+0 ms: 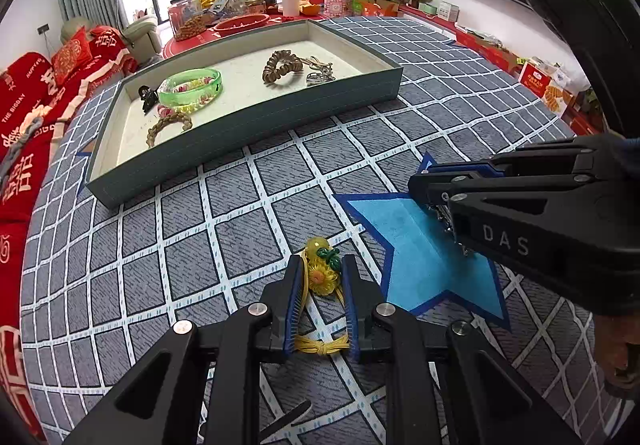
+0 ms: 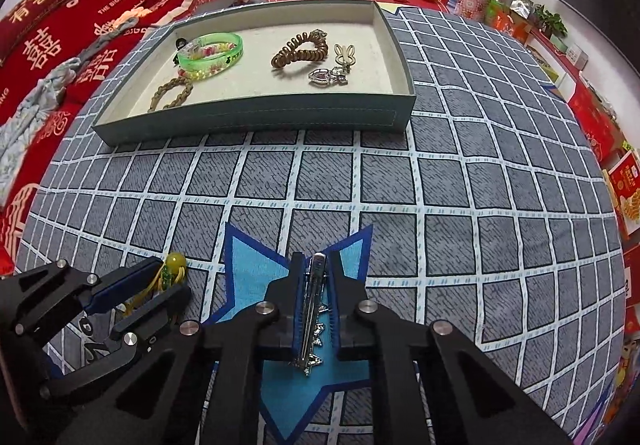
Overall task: Organize jewelry
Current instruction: 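Grasp the yellow cord with flower charm with the left gripper while the right grasps the silver hairpin, then carry the yellow cord and silver hairpin into the tray, open both grippers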
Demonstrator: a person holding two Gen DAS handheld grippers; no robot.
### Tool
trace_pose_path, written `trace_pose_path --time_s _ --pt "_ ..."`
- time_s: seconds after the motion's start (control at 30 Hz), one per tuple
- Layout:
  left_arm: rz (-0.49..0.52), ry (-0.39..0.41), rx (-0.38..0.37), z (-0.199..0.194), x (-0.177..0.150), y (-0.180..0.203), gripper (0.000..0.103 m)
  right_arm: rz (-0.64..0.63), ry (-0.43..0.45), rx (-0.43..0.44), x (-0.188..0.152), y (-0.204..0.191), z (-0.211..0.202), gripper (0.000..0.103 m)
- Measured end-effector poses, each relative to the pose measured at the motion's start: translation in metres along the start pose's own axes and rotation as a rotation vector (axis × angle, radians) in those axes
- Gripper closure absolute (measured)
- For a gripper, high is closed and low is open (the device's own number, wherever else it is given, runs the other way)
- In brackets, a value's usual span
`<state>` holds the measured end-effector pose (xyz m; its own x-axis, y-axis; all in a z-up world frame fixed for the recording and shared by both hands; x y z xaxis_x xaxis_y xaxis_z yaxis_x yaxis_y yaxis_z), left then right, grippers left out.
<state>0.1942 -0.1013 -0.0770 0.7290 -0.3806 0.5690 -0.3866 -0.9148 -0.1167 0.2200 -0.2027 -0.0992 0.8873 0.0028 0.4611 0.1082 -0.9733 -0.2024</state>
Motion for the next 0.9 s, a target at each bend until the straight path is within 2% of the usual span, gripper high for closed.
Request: trace_pose_path --time_s 0.4,0.67,0.9 --pt "-0.087 0.048 -0.054 -0.030 0.008 -0.027 0.072 0.104 0.080 0.120 0.000 0.017 -0.034 0.092" --pt "-0.104 0.086 -0.042 -0.048 0.018 -0.047 0.072 0.137 0.136 0.170 0.011 0.020 -0.058 0.092" --pt "-0.124 0.132 -0.017 -0.061 0.044 -0.072 0.072 0.145 0.176 0.206 0.035 0.018 -0.075 0.092"
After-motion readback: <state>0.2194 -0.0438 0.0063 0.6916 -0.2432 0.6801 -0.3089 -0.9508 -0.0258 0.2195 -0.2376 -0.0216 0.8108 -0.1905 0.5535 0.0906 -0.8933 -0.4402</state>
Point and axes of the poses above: each gripper's, at about its wrist camera, not at the fingertips, and z roughly the way its jaws point, y to its right, x to its top, the point moved 5 cm from there along z, roughly the way its jaws point, and after that the axes turned 9 degrees about x, right-handed, at the moved point
